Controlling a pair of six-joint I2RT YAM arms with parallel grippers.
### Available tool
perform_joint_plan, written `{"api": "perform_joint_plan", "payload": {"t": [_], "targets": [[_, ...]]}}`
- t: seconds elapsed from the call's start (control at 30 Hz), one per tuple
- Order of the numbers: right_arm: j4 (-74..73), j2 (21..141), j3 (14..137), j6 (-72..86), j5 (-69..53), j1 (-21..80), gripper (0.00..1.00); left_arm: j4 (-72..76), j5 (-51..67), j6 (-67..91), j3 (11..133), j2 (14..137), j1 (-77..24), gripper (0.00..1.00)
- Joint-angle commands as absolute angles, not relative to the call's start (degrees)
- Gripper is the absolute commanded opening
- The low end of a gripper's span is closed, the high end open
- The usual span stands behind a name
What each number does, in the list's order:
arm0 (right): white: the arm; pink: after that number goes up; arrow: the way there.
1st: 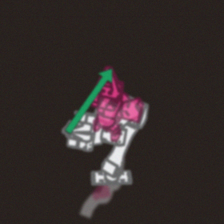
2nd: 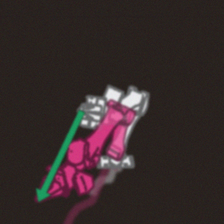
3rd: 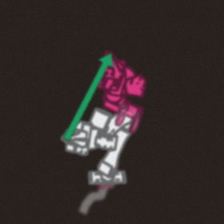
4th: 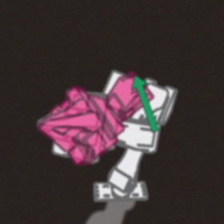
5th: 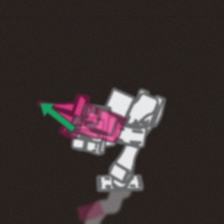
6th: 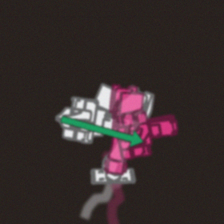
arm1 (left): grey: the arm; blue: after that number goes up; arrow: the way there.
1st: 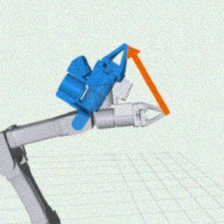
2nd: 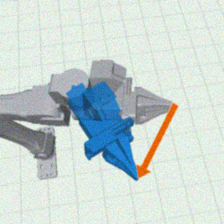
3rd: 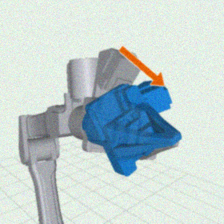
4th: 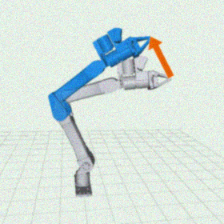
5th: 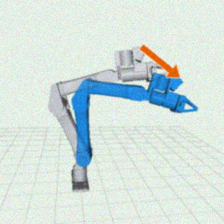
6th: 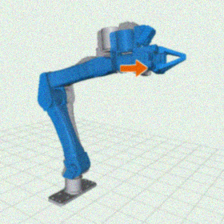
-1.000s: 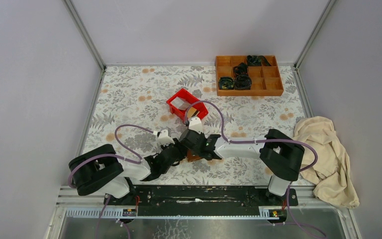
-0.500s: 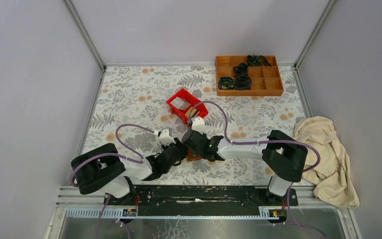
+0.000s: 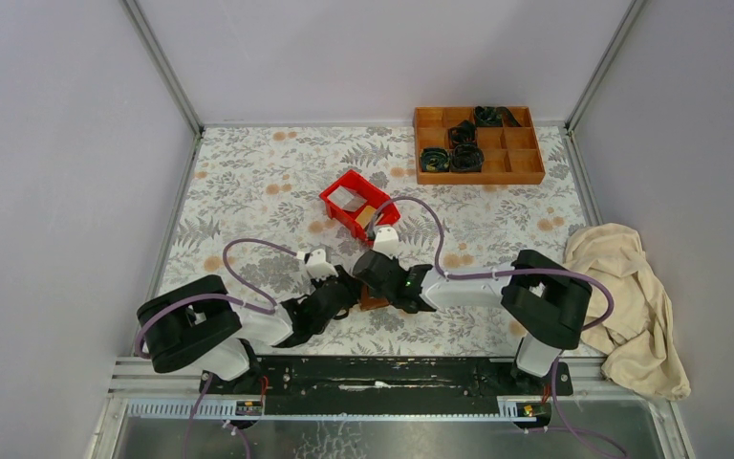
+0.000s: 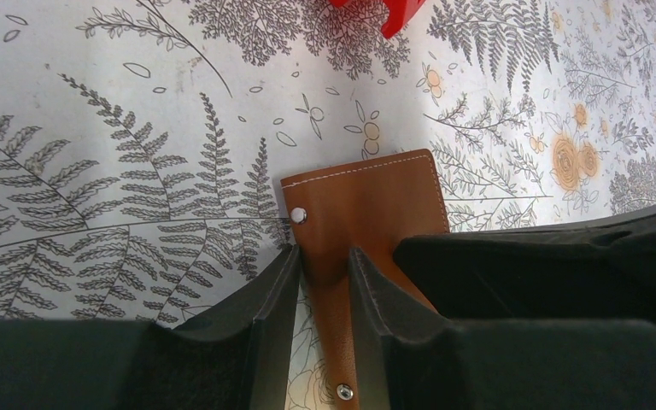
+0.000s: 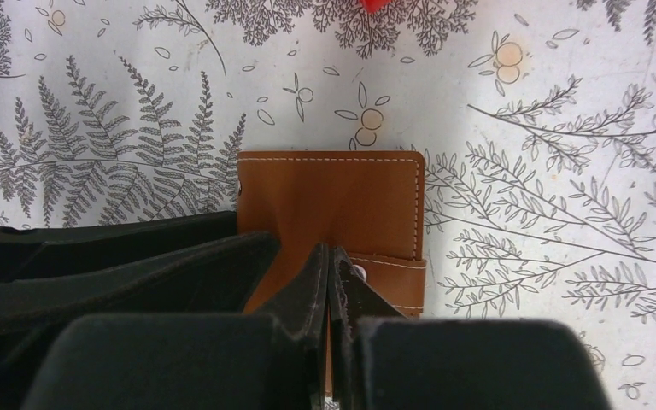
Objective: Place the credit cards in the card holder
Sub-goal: Close the card holder at the center of the board.
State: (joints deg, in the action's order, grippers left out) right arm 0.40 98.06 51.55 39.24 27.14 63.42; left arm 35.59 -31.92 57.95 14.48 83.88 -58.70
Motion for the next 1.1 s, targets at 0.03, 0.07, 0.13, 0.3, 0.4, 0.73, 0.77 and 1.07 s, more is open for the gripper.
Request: {"api": "perform_joint_plan", "payload": {"t": [0.03,0.07,0.13,0.3,0.4,0.73,0.77,1.07], "targets": [[-5.0,99.4,46.6,42.4,23.6,63.3,0.0,31.8,-29.4,57.5,15.3,85.0,-60.0,0.33],[-4.8,99.0,46.1,42.7,23.6,63.2,0.0,31.7,-29.4,57.5,15.4,85.0,-60.0,0.33],[-4.2,98.0,44.7,43.6,24.1,63.3,0.0,31.6,-29.4,57.4,15.5,85.0,-60.0,0.33],[-1.0,95.6,39.7,46.3,25.7,63.3,0.0,31.0,-29.5,57.2,16.0,85.0,-60.2,0.33],[1.2,93.9,36.6,48.3,26.7,63.2,0.0,30.6,-29.7,57.3,16.2,84.9,-60.3,0.33],[16.6,92.4,23.4,56.9,23.7,60.8,0.0,29.6,-30.3,57.3,17.1,85.4,-61.0,0.33],[18.3,92.7,21.6,57.8,23.0,60.4,0.0,29.3,-30.4,57.3,17.3,85.3,-61.1,0.33],[27.9,95.0,14.9,62.4,20.6,58.5,0.0,23.3,-32.6,54.8,18.5,79.3,-61.3,0.43]]}}
